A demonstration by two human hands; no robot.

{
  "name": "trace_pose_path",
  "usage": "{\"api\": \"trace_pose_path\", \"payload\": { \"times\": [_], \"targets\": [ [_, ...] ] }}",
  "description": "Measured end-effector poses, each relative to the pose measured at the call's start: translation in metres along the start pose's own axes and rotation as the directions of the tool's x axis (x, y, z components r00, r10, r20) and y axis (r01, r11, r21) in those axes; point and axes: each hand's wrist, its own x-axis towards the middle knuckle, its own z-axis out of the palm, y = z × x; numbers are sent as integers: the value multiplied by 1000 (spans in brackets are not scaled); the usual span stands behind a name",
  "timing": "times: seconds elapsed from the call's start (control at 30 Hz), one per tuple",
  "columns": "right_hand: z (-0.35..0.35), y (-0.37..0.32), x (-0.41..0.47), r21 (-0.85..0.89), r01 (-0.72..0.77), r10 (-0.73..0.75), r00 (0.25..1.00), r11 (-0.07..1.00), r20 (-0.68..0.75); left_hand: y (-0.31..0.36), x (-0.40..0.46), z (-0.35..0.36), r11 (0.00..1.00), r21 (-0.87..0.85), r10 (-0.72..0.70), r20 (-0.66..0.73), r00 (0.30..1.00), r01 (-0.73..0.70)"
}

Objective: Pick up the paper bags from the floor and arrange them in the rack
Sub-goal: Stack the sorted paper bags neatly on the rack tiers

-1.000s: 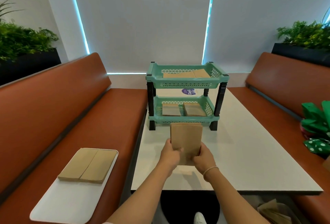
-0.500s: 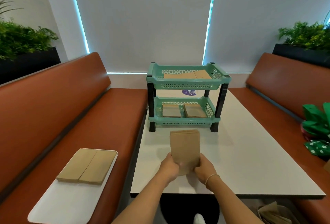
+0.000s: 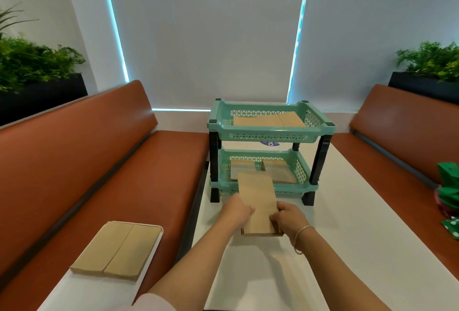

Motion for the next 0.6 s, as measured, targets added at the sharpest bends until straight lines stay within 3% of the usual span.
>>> {"api": "trace_pose_path", "payload": {
  "times": [0.13, 0.37, 0.47, 0.6],
  "targets": [
    [2, -28, 47, 39, 57, -52, 992, 998, -114, 29, 35, -14, 997, 70, -15, -111, 994, 23],
    [17, -55, 139, -15, 52, -53, 986, 999, -156, 60, 106, -25, 982, 161, -64, -196, 978, 96],
    [22, -62, 166, -163, 43, -74, 979, 986, -188, 59, 140, -23, 975, 141, -132, -260, 957, 172],
    [30, -63, 183, -370, 59, -128, 978, 927, -163, 55, 164, -17, 979, 110, -142, -237, 961, 172]
  ]
}}
